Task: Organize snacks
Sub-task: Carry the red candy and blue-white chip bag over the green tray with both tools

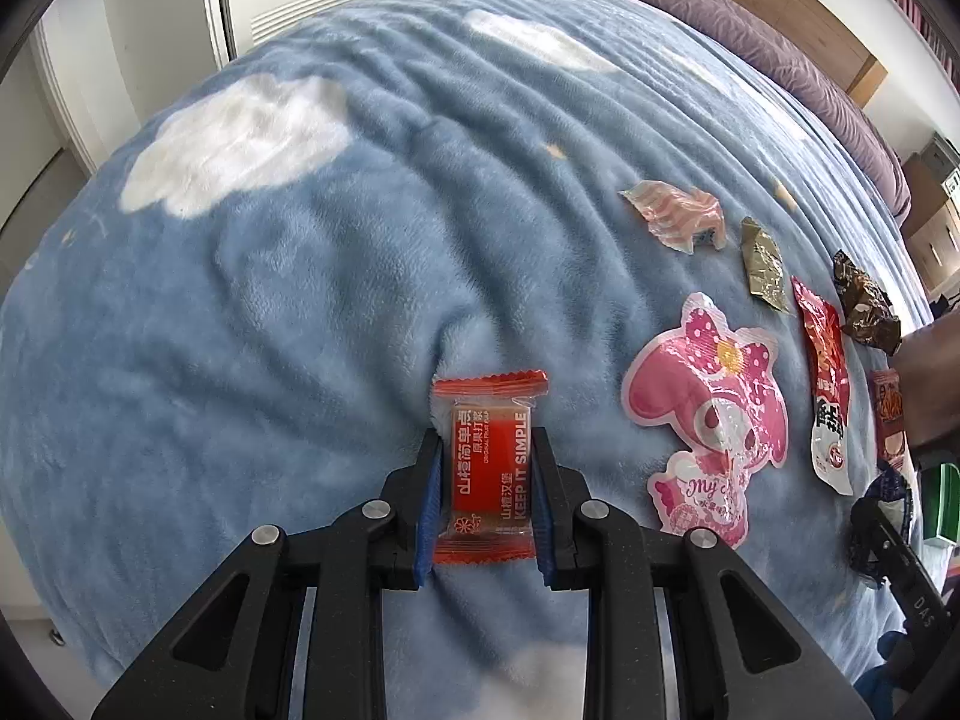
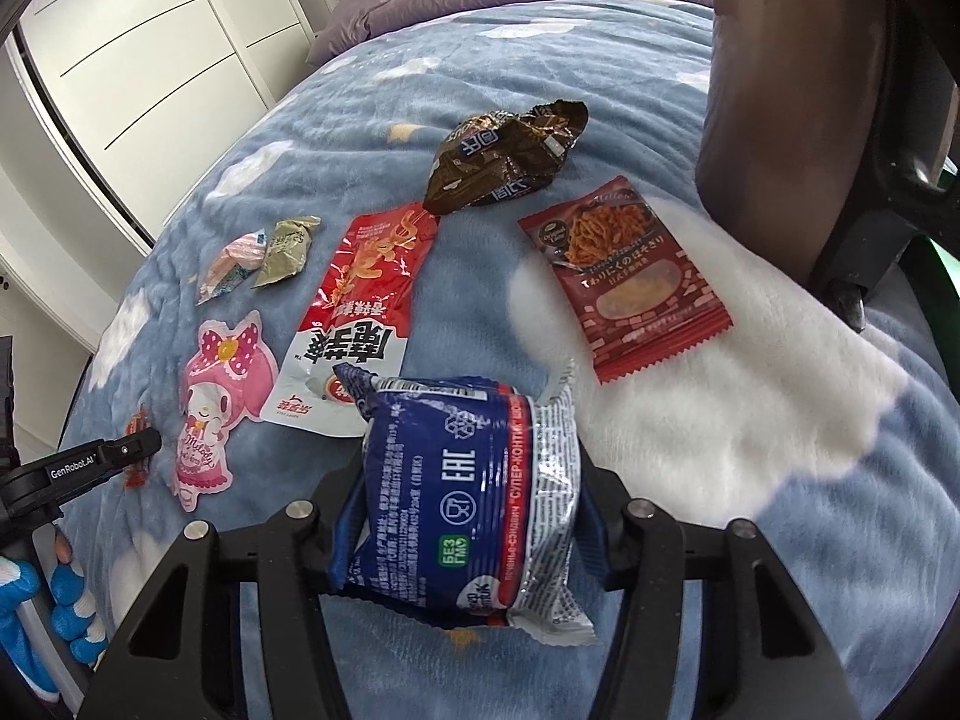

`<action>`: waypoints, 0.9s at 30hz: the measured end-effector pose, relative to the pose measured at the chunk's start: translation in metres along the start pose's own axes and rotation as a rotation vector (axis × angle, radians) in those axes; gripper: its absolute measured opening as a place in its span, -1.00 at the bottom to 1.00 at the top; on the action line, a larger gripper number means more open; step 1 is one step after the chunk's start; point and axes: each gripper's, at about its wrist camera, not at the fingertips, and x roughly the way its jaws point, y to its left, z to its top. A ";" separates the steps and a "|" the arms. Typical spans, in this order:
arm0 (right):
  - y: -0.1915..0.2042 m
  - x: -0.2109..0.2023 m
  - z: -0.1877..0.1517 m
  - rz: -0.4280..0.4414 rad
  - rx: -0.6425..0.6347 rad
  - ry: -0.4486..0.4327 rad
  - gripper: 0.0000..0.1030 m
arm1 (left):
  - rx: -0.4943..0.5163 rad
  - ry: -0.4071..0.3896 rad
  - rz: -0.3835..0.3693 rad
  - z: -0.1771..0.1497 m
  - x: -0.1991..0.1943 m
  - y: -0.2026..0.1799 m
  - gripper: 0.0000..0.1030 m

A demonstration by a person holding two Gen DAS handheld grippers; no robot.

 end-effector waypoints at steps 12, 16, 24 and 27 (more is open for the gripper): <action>-0.002 -0.029 -0.005 0.039 -0.008 -0.015 0.71 | 0.017 -0.034 0.018 -0.006 -0.027 -0.002 -0.58; -0.003 -0.041 -0.009 0.039 -0.008 -0.018 0.71 | 0.016 -0.039 0.014 -0.009 -0.036 0.000 -0.63; -0.002 -0.065 -0.020 0.034 -0.012 -0.027 0.71 | 0.039 -0.033 -0.011 -0.027 -0.052 -0.004 -0.63; -0.001 -0.078 -0.026 0.038 -0.015 -0.031 0.71 | 0.062 -0.040 -0.019 -0.033 -0.063 -0.010 -0.63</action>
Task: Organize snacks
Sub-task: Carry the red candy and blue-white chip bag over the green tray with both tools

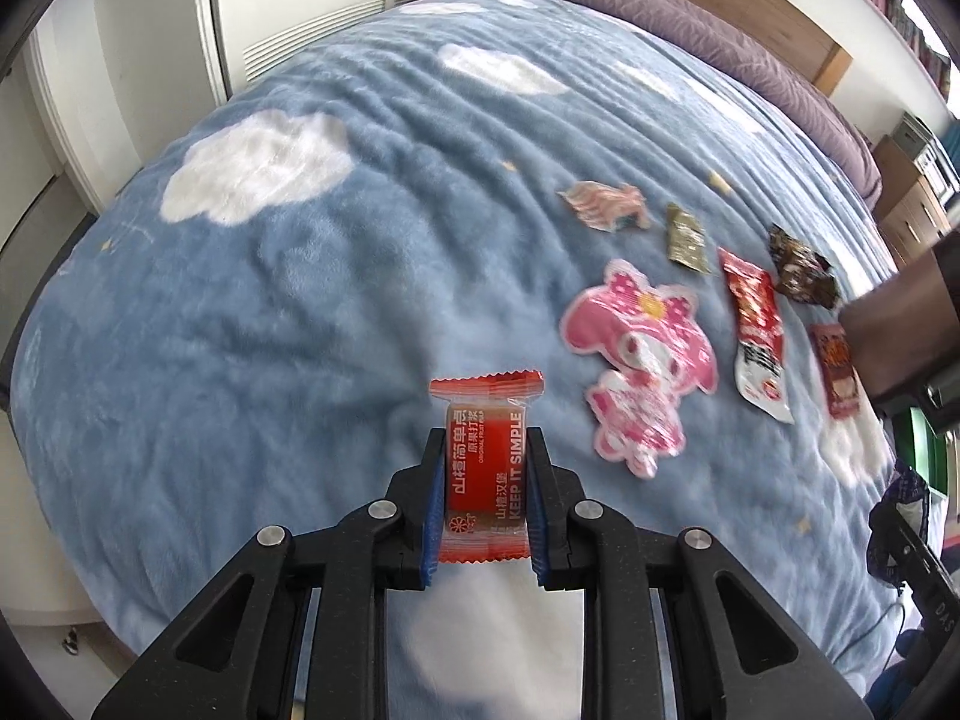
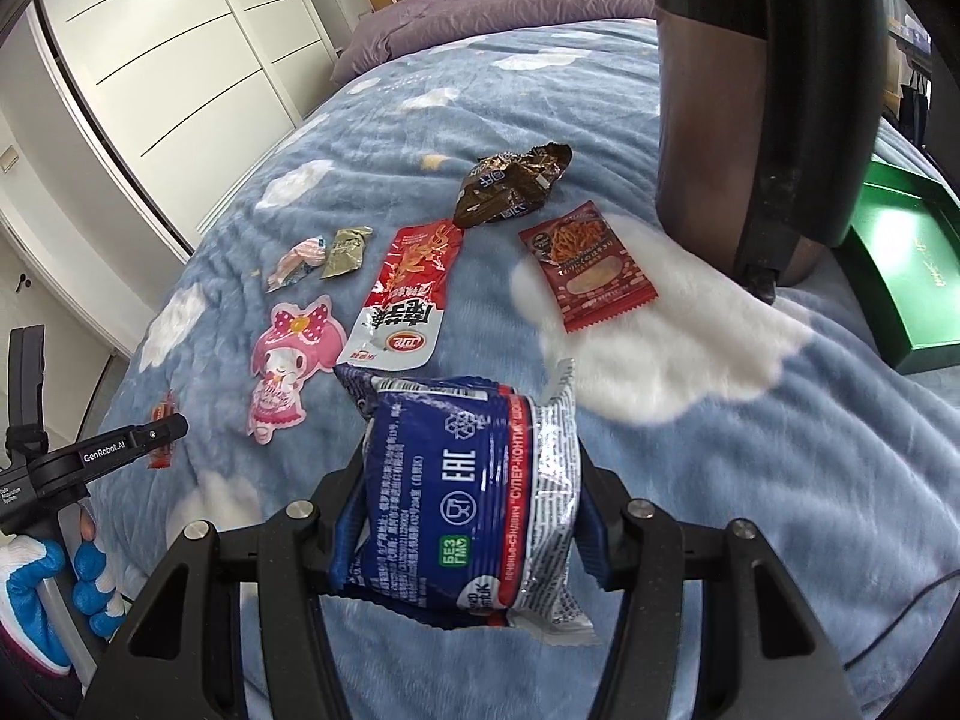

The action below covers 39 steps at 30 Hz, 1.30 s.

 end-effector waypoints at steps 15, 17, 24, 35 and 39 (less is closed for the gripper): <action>-0.008 -0.076 -0.022 0.018 0.000 -0.070 0.71 | 0.170 -0.073 -0.079 -0.024 -0.087 -0.064 -0.63; -0.013 -0.088 -0.025 0.012 0.006 -0.083 0.71 | 0.200 -0.075 -0.090 -0.028 -0.097 -0.076 -0.63; -0.044 -0.130 -0.034 -0.019 0.056 -0.137 0.71 | 0.301 -0.068 -0.128 -0.045 -0.120 -0.117 -0.63; -0.128 -0.164 -0.052 -0.121 0.176 -0.192 0.71 | 0.493 -0.032 -0.208 -0.070 -0.125 -0.215 -0.63; -0.160 -0.172 -0.055 -0.158 0.215 -0.200 0.71 | 0.562 -0.010 -0.246 -0.080 -0.121 -0.255 -0.63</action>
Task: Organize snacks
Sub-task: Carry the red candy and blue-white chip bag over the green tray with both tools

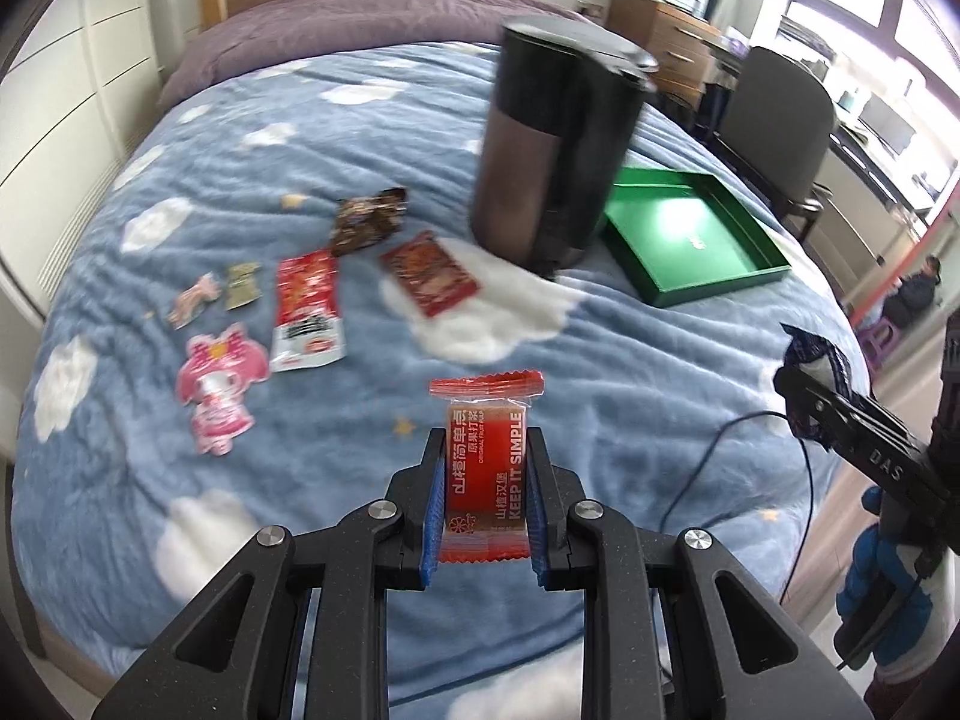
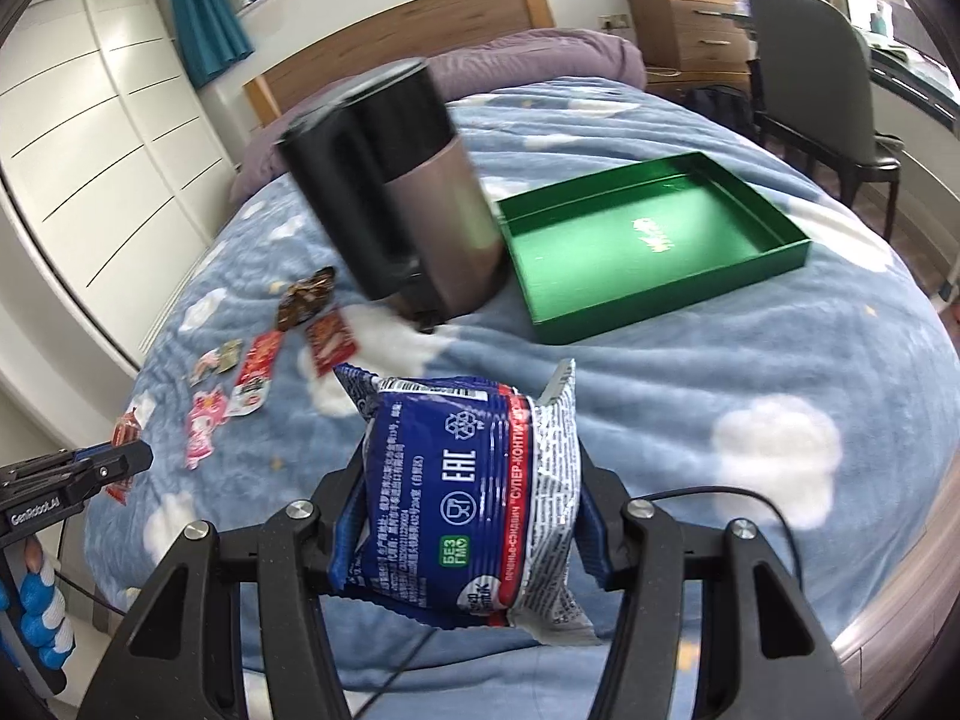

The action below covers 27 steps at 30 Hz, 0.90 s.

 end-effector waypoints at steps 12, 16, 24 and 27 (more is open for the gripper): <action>-0.085 0.012 0.056 -0.088 0.060 -0.045 0.71 | 0.182 0.035 -0.110 0.057 0.057 -0.108 -0.63; -0.109 0.025 0.079 -0.114 0.070 -0.061 0.71 | 0.230 0.041 -0.138 0.080 0.084 -0.138 -0.63; -0.146 0.070 0.130 -0.157 0.053 -0.093 0.71 | 0.315 0.017 -0.140 0.126 0.139 -0.187 -0.63; -0.152 0.088 0.145 -0.166 0.033 -0.098 0.71 | 0.316 0.016 -0.129 0.143 0.161 -0.196 -0.63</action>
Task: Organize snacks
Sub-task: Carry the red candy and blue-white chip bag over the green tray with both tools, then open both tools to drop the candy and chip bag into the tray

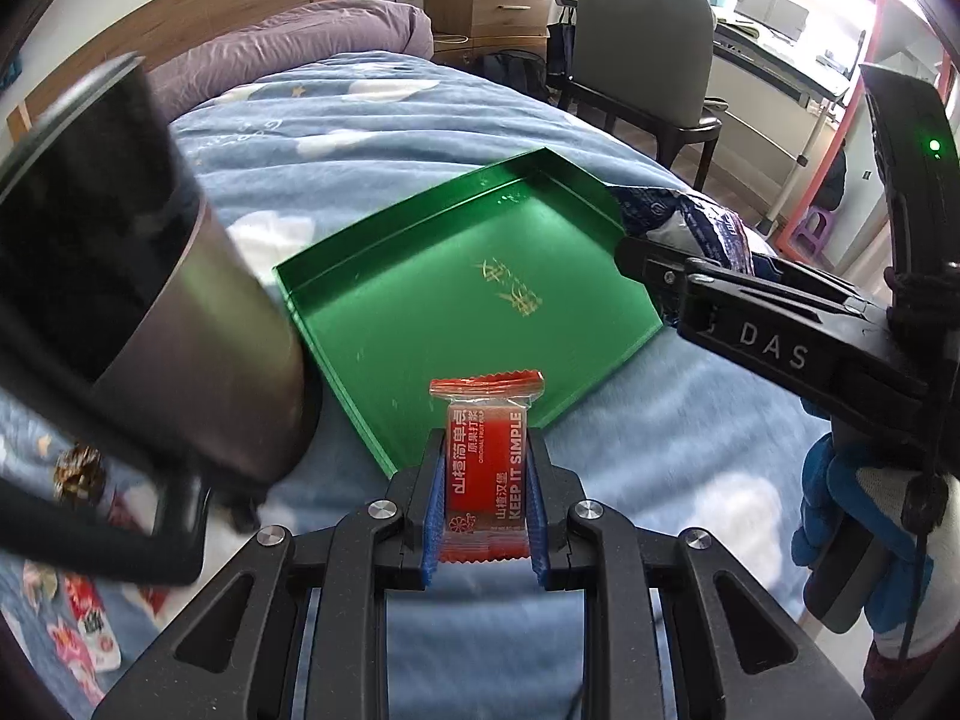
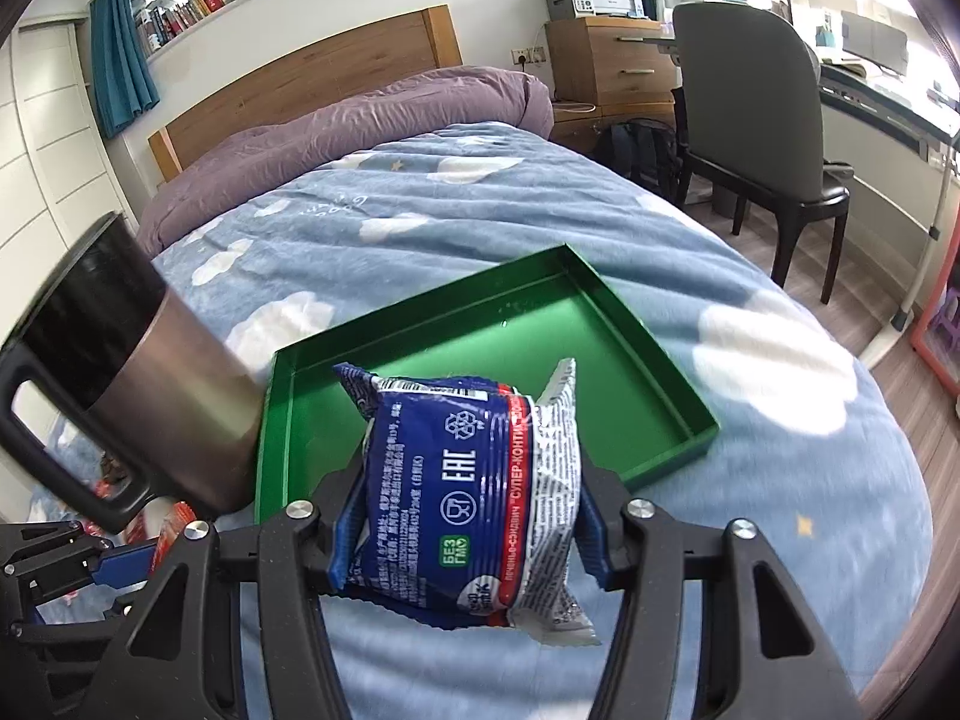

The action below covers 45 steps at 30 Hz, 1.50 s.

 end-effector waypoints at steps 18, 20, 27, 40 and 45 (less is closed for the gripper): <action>-0.011 0.133 0.055 -0.124 -0.123 0.102 0.71 | -0.104 0.075 0.101 0.070 0.120 0.039 -0.63; -0.013 0.140 0.058 -0.132 -0.122 0.111 0.71 | -0.112 0.083 0.100 0.070 0.126 0.042 -0.63; -0.014 0.160 0.057 -0.142 -0.140 0.154 0.72 | -0.121 0.091 0.096 0.066 0.138 0.042 -0.62; -0.018 0.166 0.052 -0.156 -0.137 0.194 0.76 | -0.117 0.083 0.086 0.067 0.140 0.036 -0.40; -0.019 0.164 0.051 -0.159 -0.134 0.188 1.00 | -0.129 0.078 0.093 0.067 0.139 0.036 -0.17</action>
